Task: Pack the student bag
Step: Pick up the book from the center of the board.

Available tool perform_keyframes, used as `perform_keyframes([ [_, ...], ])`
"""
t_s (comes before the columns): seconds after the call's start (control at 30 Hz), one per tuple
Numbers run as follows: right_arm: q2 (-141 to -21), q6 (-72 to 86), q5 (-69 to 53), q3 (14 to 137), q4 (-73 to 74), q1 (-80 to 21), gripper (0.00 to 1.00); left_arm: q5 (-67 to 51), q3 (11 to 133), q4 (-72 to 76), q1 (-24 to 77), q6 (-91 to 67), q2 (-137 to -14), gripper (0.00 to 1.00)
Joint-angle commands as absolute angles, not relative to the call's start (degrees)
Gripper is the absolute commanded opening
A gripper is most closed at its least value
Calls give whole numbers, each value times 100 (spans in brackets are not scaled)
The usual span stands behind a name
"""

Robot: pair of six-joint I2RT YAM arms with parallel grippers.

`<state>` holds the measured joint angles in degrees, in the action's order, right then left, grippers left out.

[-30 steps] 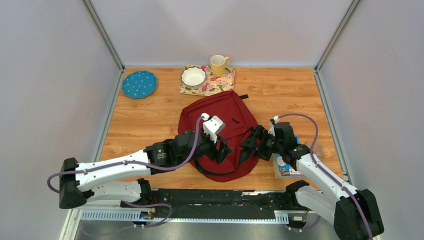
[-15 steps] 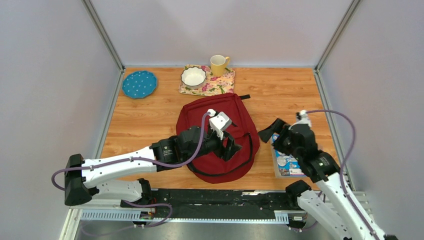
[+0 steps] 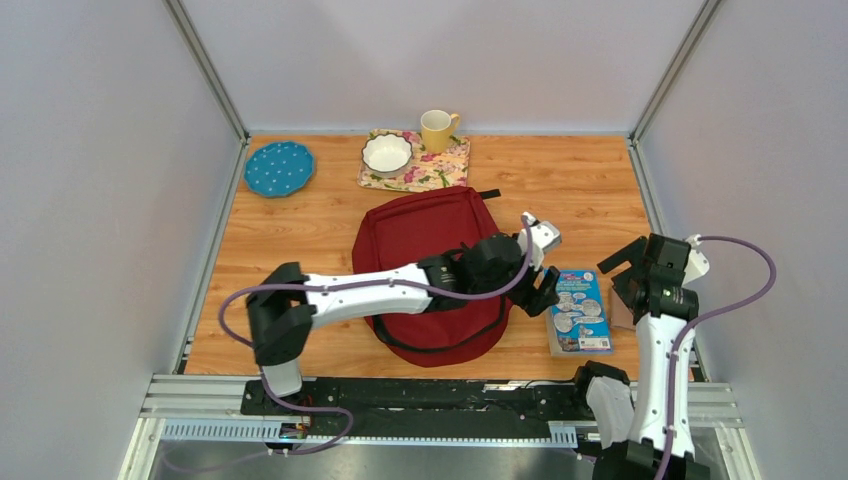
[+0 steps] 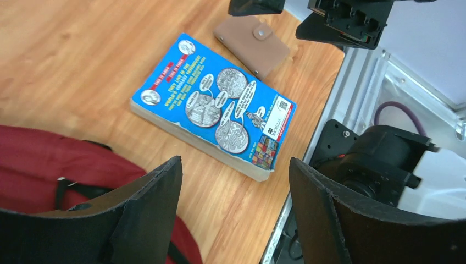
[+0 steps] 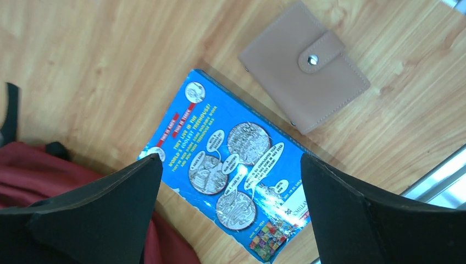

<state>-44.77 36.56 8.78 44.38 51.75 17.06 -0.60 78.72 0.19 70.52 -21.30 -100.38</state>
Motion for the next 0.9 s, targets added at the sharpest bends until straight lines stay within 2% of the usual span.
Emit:
perform_keyframes([
  [0.0,-5166,3551,431,4315,5027,1890,100,-736,8656,-255,7023,-2618,-10713,79],
  [0.23,-5580,3595,624,3824,4439,1898,100,-1617,8683,175,6662,-3594,-11539,79],
  [0.6,-6328,3463,88,3340,3710,1898,99,-1582,8903,26,6653,-3841,-12172,79],
  [0.87,-6197,3594,-1343,2945,3542,1890,98,-1626,9149,-167,6601,-4174,-12603,80],
])
